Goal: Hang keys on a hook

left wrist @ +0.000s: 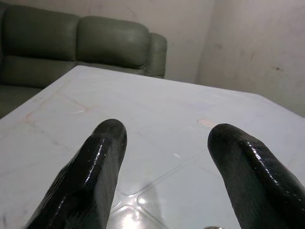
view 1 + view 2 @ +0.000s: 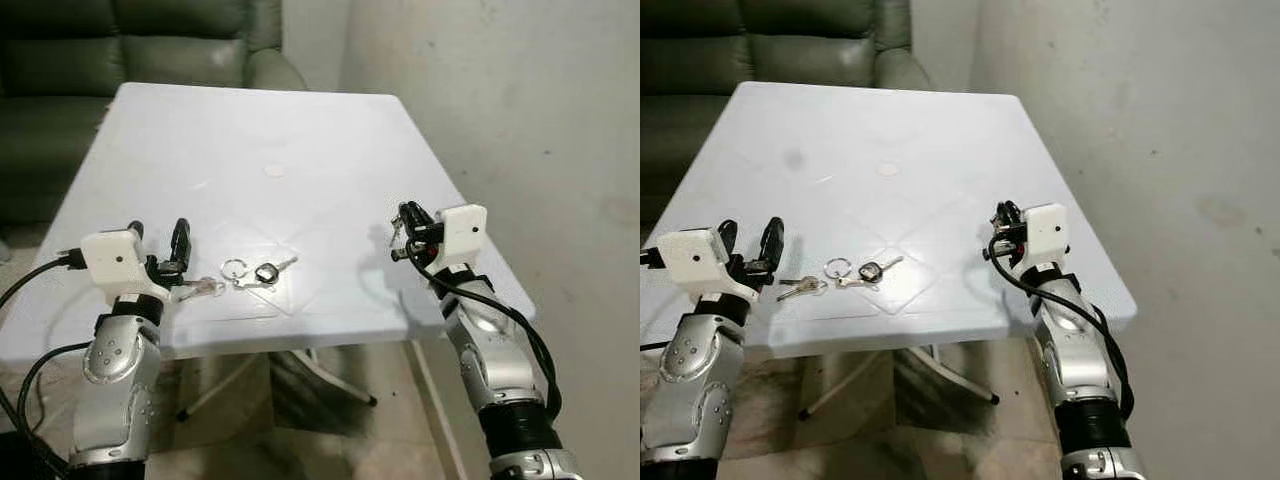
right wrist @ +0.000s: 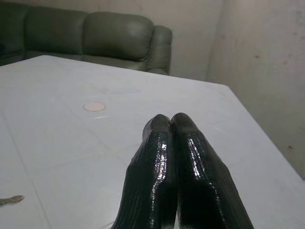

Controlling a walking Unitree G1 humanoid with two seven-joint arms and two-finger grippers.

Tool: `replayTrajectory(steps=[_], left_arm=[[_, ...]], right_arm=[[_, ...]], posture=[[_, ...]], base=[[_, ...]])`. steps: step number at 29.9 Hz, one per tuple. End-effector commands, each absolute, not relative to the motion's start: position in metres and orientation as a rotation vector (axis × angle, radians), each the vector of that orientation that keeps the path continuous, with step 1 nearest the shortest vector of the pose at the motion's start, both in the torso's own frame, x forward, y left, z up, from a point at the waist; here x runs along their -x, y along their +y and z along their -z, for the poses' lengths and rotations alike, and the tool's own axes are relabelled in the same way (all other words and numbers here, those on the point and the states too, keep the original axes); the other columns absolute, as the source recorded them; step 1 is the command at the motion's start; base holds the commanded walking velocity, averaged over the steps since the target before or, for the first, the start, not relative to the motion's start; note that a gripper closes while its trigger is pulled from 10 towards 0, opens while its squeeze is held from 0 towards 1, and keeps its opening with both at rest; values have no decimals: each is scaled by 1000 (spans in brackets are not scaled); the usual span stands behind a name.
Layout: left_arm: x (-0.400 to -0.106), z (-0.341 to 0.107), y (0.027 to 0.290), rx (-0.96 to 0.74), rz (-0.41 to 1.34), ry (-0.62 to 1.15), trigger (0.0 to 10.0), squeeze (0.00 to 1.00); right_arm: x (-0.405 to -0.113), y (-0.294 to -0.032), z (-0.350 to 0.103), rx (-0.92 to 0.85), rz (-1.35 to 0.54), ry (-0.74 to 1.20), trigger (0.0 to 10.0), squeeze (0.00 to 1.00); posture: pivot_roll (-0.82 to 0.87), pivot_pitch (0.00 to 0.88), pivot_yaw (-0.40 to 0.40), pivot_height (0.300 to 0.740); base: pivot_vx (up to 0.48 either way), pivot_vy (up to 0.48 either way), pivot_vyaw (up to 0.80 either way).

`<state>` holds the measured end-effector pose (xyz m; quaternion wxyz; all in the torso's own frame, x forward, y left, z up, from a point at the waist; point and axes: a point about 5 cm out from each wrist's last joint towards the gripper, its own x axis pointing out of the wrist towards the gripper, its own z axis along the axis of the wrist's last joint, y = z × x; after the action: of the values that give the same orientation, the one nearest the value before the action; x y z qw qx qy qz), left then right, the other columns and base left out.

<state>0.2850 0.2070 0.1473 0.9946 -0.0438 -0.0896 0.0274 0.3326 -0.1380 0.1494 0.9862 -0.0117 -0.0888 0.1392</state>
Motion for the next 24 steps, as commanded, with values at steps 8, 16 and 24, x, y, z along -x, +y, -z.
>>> replayTrajectory(steps=[8, 16, 24], left_arm=[[-288, -145, 205, 94, -53, -160, 10000, 0], [-289, -140, 208, 107, -84, -128, 10000, 0], [-288, -139, 207, 118, -96, -122, 10000, 0]], right_arm=[[-331, -135, -149, 38, -283, -184, 10000, 0], [-331, -134, -148, 40, -286, -182, 10000, 0], [-329, -136, -148, 49, -283, -175, 10000, 0]], posture=[[-61, 0, -50, 740], [-62, 0, -52, 740], [-67, 16, -57, 740]], base=[[0, 0, -781], [0, 259, -781], [0, 0, -781]])
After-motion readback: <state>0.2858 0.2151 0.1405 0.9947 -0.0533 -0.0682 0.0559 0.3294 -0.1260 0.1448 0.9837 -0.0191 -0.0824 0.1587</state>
